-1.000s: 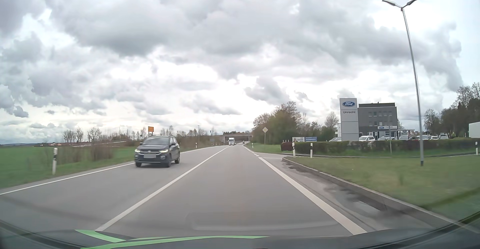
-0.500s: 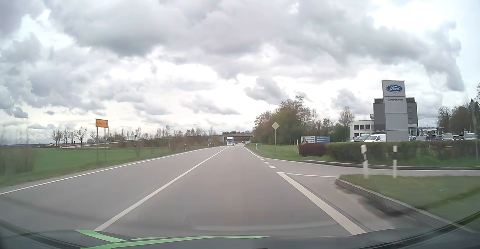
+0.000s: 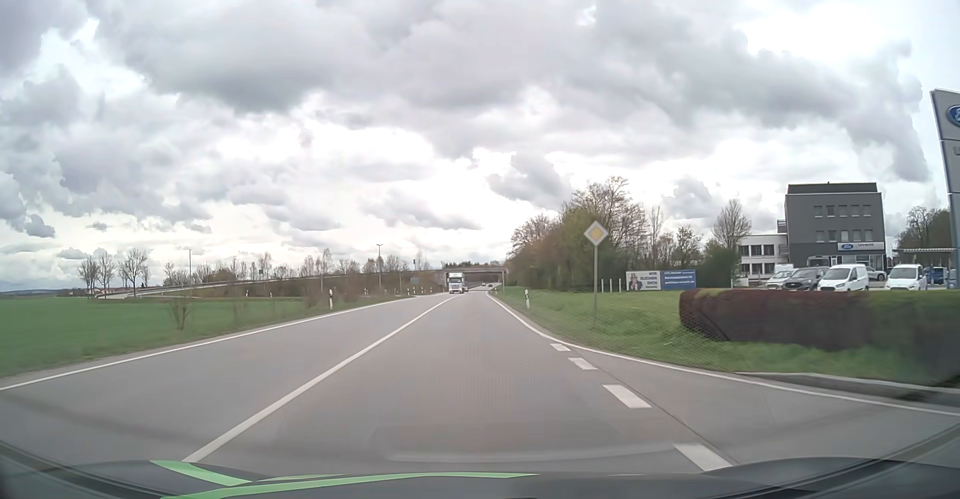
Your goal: Follow the waypoints while adhering to traffic rules and regulations
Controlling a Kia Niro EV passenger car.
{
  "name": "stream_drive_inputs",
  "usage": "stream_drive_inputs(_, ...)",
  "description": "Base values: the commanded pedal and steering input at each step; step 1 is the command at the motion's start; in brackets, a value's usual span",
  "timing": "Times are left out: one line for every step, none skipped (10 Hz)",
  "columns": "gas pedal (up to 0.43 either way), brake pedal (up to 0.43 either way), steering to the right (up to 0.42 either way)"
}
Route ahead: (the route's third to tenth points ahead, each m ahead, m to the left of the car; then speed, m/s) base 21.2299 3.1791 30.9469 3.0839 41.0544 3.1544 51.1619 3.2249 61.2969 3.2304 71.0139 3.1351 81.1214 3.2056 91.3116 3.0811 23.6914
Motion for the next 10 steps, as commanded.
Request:
stream_drive_inputs(0.197, 0.0, 0.0)
stream_drive_inputs(0.197, 0.0, 0.0)
stream_drive_inputs(0.197, 0.0, 0.0)
stream_drive_inputs(0.197, 0.0, 0.0)
stream_drive_inputs(0.197, 0.0, -0.001)
stream_drive_inputs(0.197, 0.0, -0.001)
stream_drive_inputs(0.197, 0.0, -0.001)
stream_drive_inputs(0.197, 0.0, -0.001)
stream_drive_inputs(0.197, 0.0, -0.001)
stream_drive_inputs(0.197, 0.0, -0.001)
